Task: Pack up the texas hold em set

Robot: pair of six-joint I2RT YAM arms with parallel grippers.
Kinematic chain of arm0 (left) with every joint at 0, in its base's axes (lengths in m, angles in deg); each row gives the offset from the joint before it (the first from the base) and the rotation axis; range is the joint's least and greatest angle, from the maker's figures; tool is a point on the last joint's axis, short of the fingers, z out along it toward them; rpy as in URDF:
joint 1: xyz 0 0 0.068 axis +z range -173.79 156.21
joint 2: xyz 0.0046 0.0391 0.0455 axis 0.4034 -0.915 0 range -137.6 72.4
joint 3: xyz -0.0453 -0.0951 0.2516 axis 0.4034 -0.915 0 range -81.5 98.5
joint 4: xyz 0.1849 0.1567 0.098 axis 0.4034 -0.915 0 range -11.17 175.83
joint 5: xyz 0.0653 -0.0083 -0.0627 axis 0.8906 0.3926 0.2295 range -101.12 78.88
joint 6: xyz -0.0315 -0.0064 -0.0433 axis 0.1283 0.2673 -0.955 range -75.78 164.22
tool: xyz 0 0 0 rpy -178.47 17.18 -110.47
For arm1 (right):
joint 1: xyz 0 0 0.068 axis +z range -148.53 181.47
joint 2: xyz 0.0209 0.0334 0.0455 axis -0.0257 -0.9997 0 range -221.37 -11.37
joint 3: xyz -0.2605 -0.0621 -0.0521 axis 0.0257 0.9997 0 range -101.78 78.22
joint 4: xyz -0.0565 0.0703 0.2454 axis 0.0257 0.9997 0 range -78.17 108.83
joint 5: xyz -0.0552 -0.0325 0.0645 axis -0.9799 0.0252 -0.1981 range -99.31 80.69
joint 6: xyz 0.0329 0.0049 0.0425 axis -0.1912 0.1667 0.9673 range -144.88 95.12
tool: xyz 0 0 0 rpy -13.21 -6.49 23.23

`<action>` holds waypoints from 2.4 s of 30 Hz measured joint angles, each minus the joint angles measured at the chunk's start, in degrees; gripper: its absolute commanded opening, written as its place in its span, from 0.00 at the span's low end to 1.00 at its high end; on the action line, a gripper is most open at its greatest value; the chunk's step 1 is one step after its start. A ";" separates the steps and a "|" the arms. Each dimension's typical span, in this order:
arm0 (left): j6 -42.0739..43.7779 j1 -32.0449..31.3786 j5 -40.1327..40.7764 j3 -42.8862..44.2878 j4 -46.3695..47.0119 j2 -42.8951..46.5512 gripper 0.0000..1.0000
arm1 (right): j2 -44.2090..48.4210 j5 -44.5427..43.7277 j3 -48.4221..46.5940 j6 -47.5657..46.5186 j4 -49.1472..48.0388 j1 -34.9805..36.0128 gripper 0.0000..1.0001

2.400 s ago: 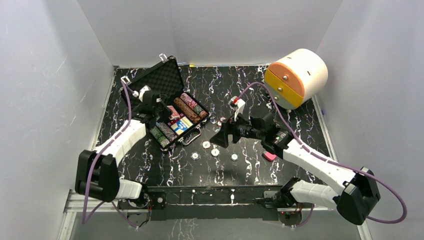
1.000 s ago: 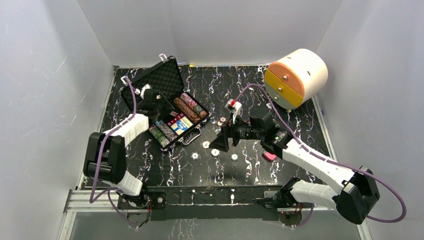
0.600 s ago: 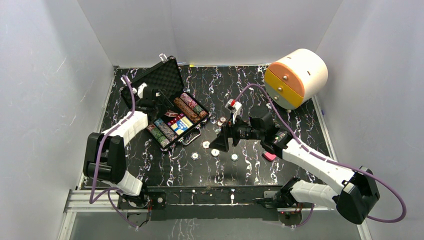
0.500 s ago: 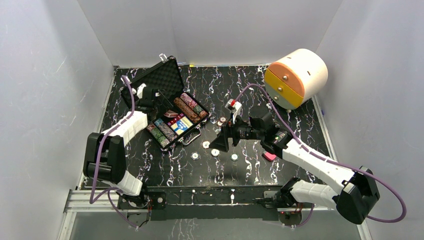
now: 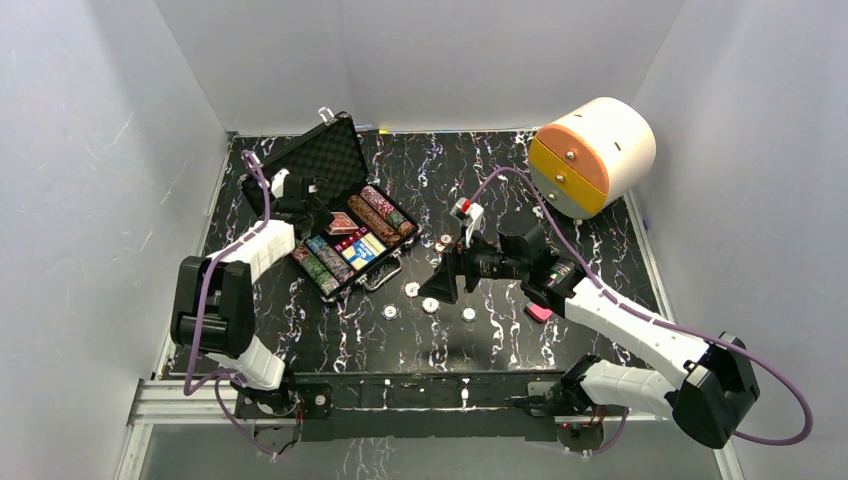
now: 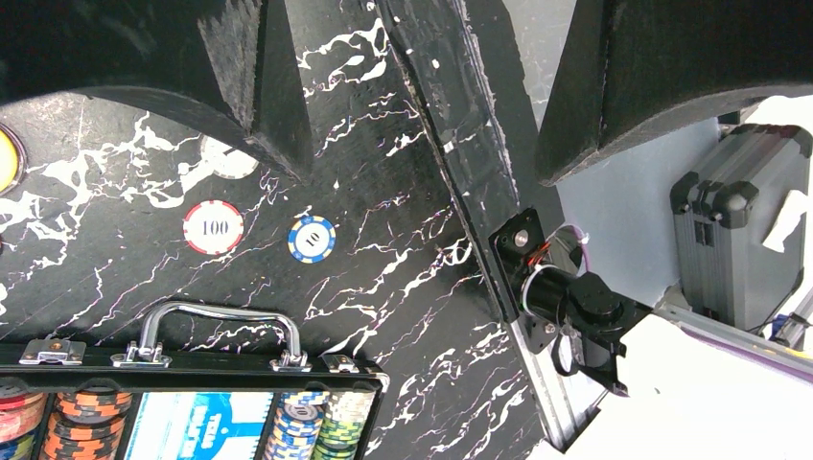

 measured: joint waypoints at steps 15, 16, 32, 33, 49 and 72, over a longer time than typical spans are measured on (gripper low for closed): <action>5.99 0.20 3.89 2.05 -1.22 -0.81 0.68 | 0.00 -0.63 0.00 -0.17 0.39 0.00 0.93; 6.05 0.20 4.31 2.05 -1.81 -0.33 0.66 | -0.02 -0.63 0.00 -0.17 0.39 0.00 0.93; 0.92 0.20 2.29 0.46 -3.58 0.79 0.44 | 0.00 -1.97 0.00 -0.17 0.59 0.00 0.92; 0.55 0.20 2.27 0.13 -3.54 0.59 0.42 | 0.00 -2.23 0.00 -0.20 0.68 0.00 0.92; -1.25 0.20 0.61 -1.05 -0.07 -3.91 0.12 | 0.09 -4.61 0.00 -0.83 1.18 0.00 0.92; 7.78 0.20 -18.03 -5.53 -0.46 28.09 0.91 | -10.12 -43.01 -8.50 5.60 21.03 -0.13 0.98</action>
